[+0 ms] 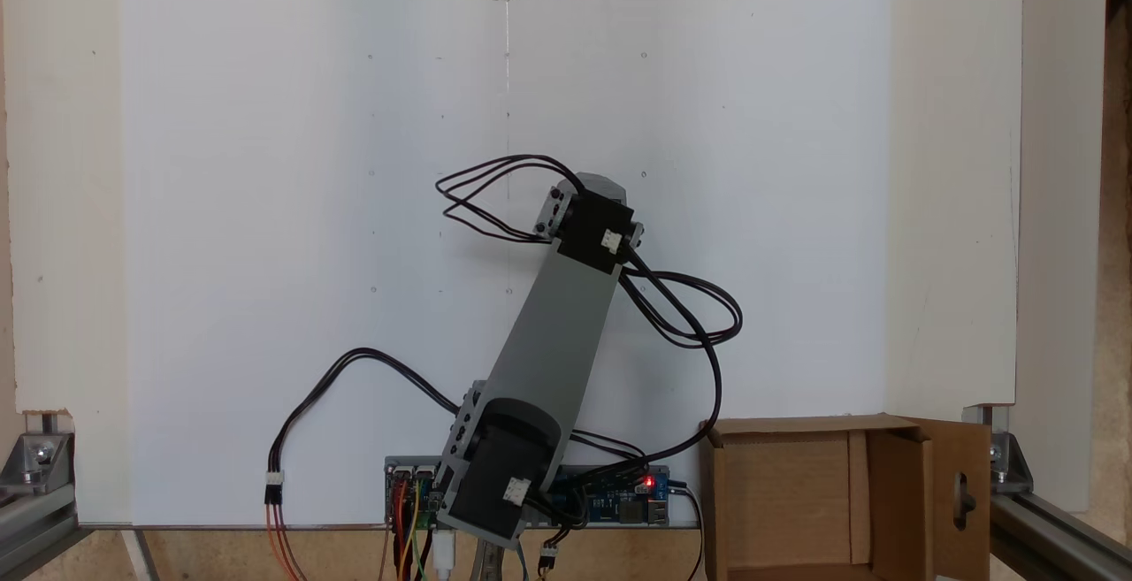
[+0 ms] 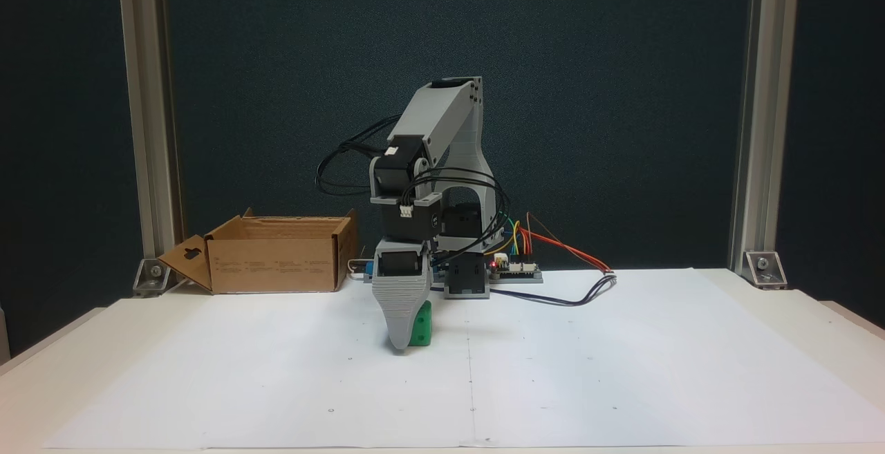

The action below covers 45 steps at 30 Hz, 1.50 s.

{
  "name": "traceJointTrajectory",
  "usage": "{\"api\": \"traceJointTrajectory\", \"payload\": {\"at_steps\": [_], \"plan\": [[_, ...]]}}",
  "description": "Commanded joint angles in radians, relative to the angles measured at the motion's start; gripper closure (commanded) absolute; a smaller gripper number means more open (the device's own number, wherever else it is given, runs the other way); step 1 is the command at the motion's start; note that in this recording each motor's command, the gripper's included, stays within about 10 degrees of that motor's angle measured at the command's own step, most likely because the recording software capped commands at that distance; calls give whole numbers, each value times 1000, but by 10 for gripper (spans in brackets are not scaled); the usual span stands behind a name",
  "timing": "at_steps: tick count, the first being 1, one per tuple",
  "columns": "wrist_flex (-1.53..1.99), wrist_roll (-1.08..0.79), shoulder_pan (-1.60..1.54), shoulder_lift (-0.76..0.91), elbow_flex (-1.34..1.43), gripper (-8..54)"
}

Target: Grasp a green dice and put it in the bin.

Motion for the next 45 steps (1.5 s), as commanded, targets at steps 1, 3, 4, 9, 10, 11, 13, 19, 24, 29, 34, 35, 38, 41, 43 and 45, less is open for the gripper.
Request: {"api": "traceJointTrajectory", "payload": {"at_steps": [1,3,4,9,10,11,13,19,24,29,34,35,38,41,43,45], "plan": [[2,48,-2,2,-9,63],[0,48,-3,0,-6,74],[2,48,-5,-2,-5,79],[0,51,-18,-2,8,121],[0,51,-20,-3,11,121],[0,51,-25,-6,14,124],[0,51,-28,-9,21,185],[-9,51,-26,-9,25,295],[-25,51,-18,-8,25,333],[-18,52,-12,58,20,333],[107,55,2,126,-71,333],[150,58,2,137,-107,333],[288,69,11,152,-255,333],[416,77,20,163,-411,333],[518,78,25,172,-534,333],[575,80,31,179,-606,333]]}}
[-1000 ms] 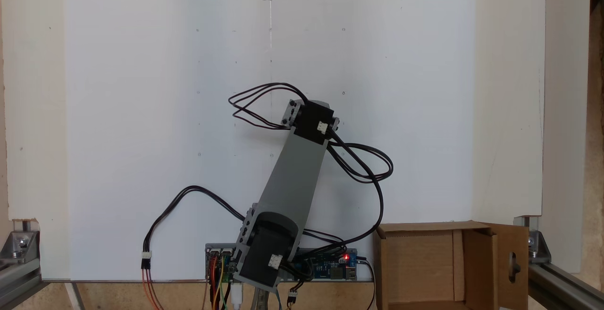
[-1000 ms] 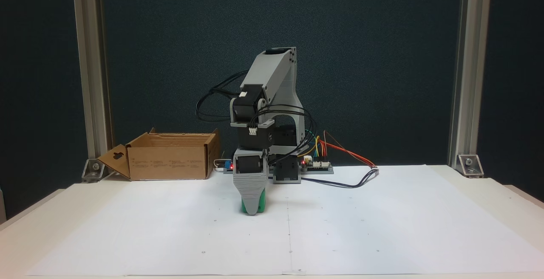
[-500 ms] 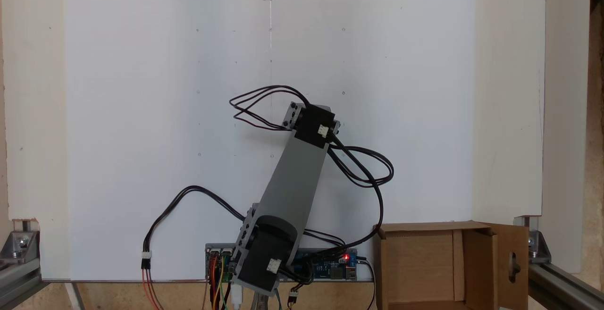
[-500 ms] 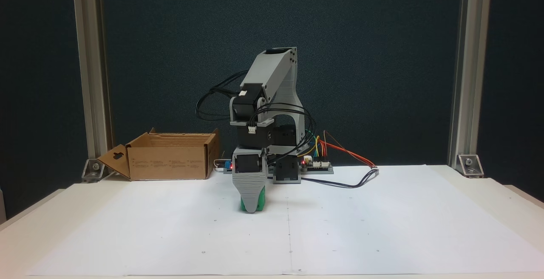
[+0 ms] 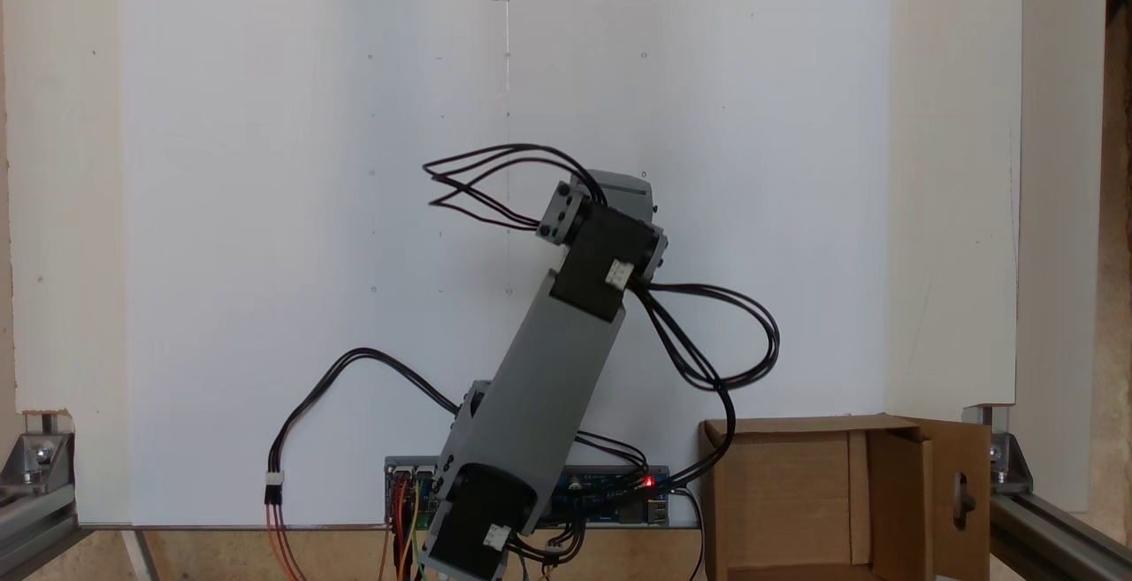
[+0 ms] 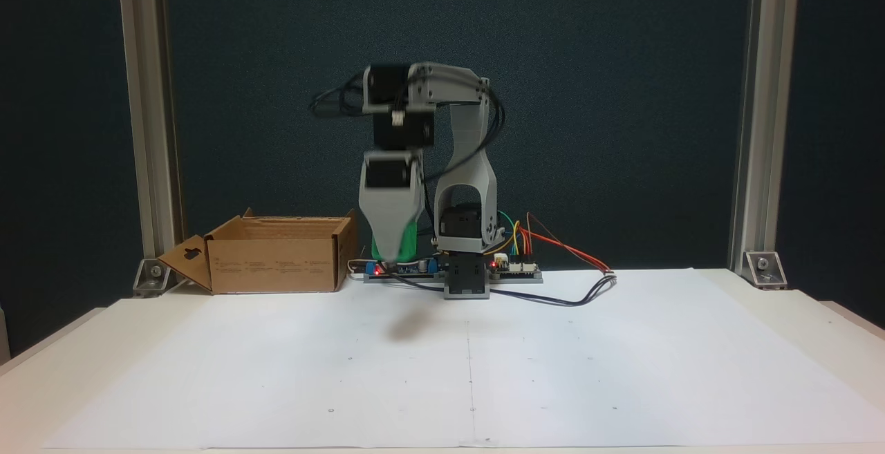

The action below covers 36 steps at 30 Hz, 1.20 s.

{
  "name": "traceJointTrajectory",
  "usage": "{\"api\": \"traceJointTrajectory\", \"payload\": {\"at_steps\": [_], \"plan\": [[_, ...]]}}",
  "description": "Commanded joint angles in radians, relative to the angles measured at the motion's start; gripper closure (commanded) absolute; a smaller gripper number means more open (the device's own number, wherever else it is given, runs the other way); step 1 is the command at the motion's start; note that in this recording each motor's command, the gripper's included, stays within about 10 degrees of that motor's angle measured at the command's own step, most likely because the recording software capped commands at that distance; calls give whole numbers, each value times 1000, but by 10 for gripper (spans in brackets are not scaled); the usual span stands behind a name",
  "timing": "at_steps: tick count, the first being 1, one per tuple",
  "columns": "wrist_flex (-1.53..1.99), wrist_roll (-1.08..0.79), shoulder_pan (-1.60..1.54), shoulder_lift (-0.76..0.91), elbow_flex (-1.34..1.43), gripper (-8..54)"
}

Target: Grasp a green dice and put it in the bin.

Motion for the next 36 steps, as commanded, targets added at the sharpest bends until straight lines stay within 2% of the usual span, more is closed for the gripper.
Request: {"api": "traceJointTrajectory", "payload": {"at_steps": [1,7,15,30,32,36], "plan": [[75,49,11,49,-87,333],[71,35,147,61,-98,333],[60,-58,597,51,-186,333],[5,-278,1344,-285,-322,333],[-5,-314,1416,-362,-322,333],[-110,-316,1422,-405,-322,333]]}}
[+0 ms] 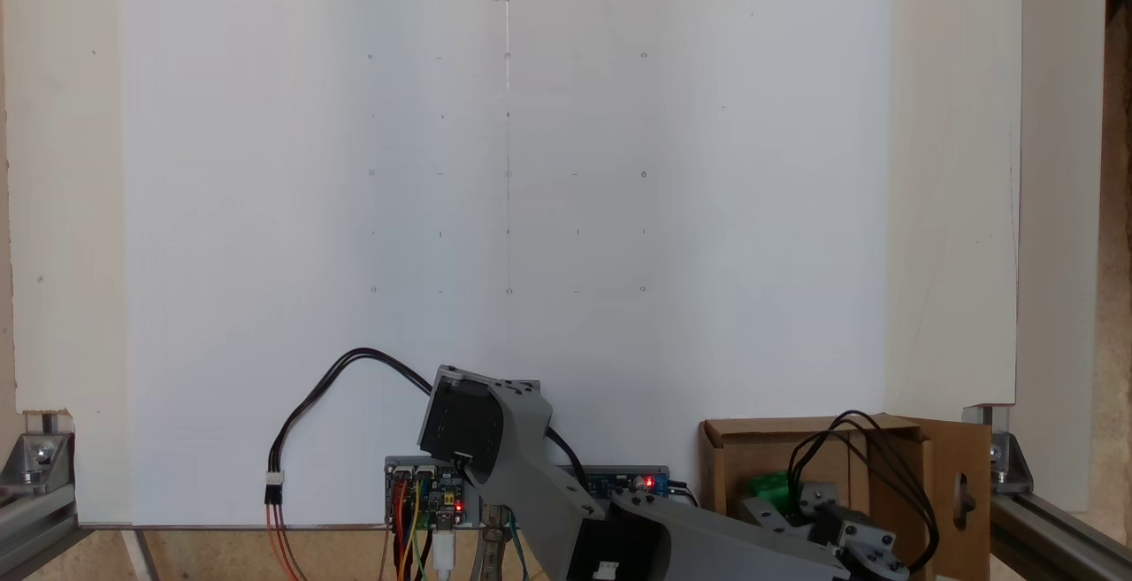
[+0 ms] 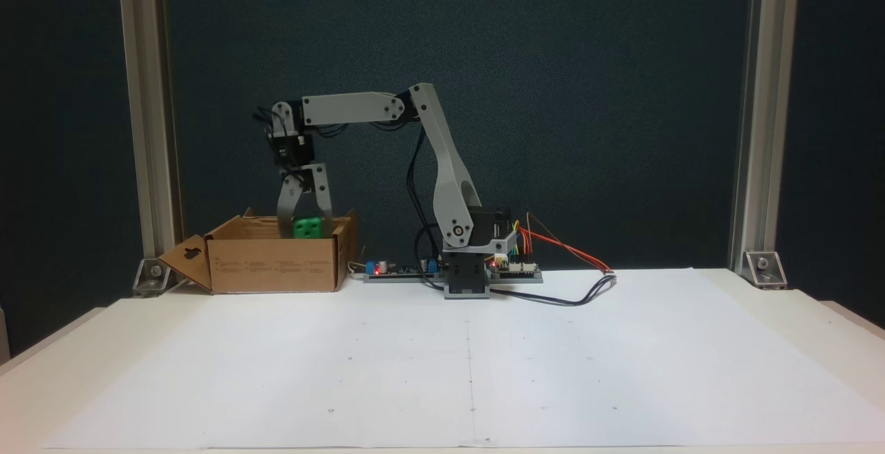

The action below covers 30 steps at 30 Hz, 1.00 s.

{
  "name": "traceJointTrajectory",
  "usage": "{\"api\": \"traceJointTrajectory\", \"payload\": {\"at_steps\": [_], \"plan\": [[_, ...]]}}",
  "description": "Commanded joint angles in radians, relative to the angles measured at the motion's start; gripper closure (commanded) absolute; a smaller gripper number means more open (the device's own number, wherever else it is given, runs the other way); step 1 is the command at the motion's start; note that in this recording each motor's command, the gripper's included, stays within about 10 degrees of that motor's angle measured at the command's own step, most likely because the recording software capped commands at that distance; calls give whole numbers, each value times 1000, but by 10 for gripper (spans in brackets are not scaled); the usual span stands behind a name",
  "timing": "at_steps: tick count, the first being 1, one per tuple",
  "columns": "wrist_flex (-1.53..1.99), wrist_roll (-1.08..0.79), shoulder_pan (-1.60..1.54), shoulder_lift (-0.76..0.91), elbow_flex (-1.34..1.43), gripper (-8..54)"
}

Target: Grasp a green dice and put it in the bin.

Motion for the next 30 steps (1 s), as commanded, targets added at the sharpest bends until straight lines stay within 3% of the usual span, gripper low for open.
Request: {"api": "traceJointTrajectory", "payload": {"at_steps": [1,11,12,14,17,19,25,30], "plan": [[-67,-75,3,18,-49,333],[-98,-75,6,18,-49,333],[-97,-75,6,18,-49,291],[-94,-75,8,18,-49,145],[-97,-75,8,18,-49,43],[-101,-75,8,18,-49,17],[-141,-61,-54,153,-49,7],[-146,80,-216,298,-49,9]]}}
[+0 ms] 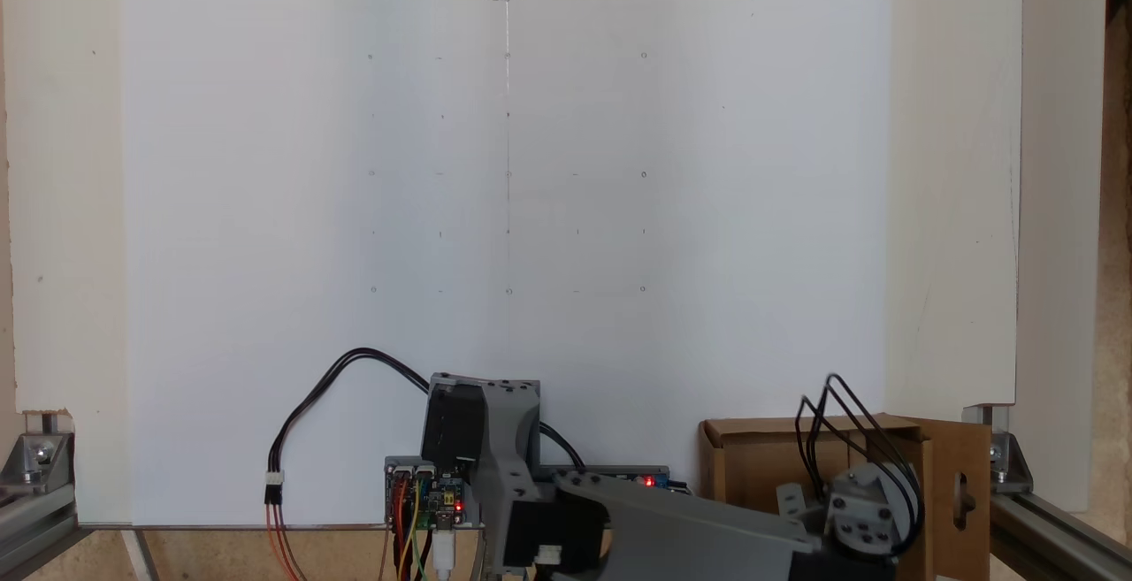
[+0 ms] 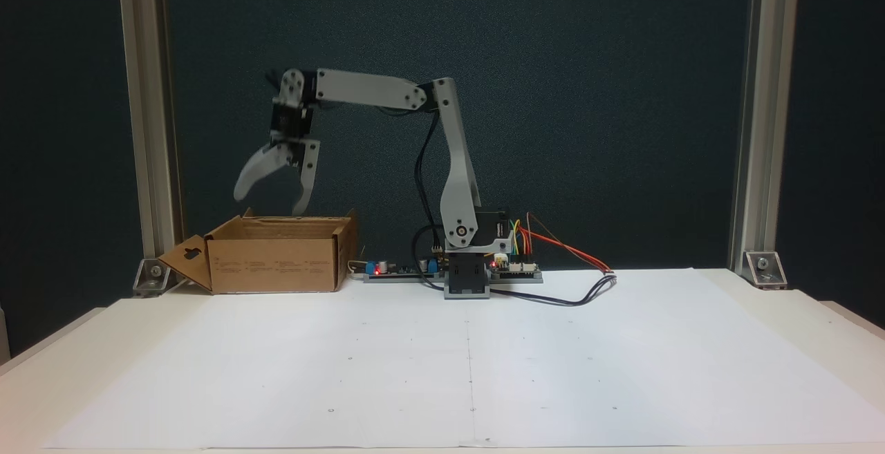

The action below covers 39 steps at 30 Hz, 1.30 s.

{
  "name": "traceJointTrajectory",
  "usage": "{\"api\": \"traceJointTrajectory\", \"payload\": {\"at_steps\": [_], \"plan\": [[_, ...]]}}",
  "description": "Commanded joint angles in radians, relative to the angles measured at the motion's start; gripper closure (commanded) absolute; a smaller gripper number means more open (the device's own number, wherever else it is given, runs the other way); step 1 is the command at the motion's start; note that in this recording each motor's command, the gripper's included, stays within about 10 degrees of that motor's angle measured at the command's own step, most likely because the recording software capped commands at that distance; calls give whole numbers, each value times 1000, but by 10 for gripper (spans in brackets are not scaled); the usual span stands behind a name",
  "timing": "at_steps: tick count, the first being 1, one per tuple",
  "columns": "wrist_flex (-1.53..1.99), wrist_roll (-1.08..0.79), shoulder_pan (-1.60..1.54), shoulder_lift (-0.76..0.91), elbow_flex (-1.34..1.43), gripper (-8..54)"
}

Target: Grasp a green dice and put it in the bin.

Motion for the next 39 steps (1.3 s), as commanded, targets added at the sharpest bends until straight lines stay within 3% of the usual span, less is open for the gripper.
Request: {"api": "traceJointTrajectory", "payload": {"at_steps": [1,5,18,25,39], "plan": [[-15,97,-84,86,-49,9],[-23,244,-256,132,-41,2],[-94,359,-891,256,-2,8],[-133,425,-1292,416,224,4],[-793,440,-1723,744,865,9]]}}
